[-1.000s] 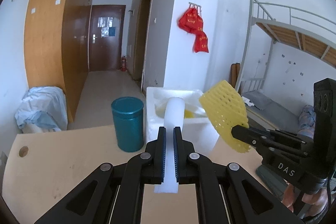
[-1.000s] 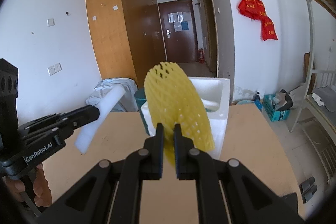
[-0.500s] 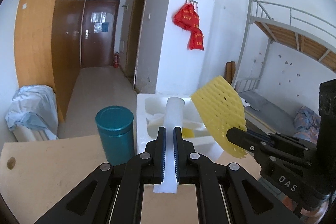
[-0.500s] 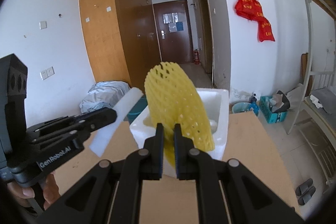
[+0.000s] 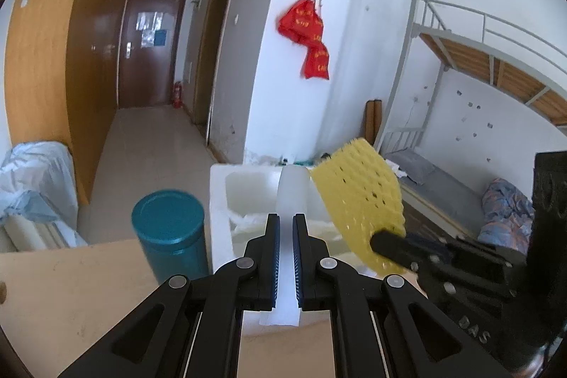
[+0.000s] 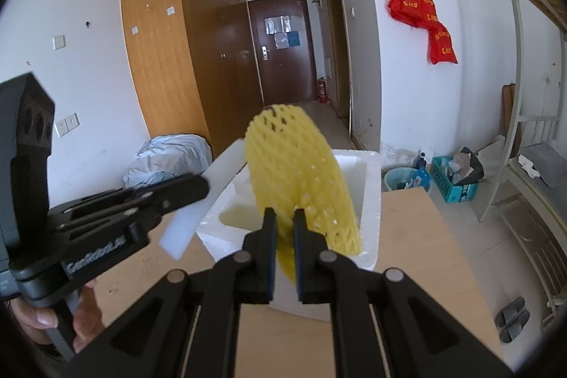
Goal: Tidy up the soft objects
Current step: 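Carry the foam strip and yellow net over the white foam box with both tools, then open the left tool to drop the foam strip into the box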
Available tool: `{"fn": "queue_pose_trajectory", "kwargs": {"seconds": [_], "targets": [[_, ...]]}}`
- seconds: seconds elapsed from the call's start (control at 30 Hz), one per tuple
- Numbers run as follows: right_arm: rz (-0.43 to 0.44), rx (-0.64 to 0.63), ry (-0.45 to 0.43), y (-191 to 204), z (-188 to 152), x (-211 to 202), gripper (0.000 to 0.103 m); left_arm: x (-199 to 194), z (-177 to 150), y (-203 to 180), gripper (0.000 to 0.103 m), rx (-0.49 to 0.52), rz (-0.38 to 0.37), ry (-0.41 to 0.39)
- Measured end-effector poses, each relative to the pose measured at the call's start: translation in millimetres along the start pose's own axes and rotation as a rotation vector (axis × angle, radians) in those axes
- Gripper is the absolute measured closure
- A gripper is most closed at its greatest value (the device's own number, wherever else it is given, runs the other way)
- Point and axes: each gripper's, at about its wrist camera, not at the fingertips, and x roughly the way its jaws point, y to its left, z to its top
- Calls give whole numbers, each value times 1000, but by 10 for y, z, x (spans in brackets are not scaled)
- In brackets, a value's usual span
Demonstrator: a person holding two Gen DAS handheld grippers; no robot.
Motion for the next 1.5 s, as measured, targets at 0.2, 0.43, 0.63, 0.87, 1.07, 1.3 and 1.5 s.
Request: {"fn": "queue_pose_trajectory", "kwargs": {"seconds": [0.2,0.43,0.63,0.87,1.07,1.3,1.5], "targets": [[-16,5,-12,-55,-10,-134,92,284,122,-28,96,-3,-13,5],[-11,22,-18,-106,-34,-229,92,644,139,-57,95,5,17,64],[0,27,-23,-127,-30,-244,92,681,118,-74,95,17,45,76],[10,29,-23,-161,-16,-213,92,483,137,-76,34,36,94,3],[14,31,-23,-177,-9,-201,92,322,117,-27,34,16,102,-30],[19,17,-13,-150,17,-142,92,99,46,36,34,-2,132,-47],[21,16,4,-161,49,-43,92,-11,-77,24,34,8,99,-34]]}}
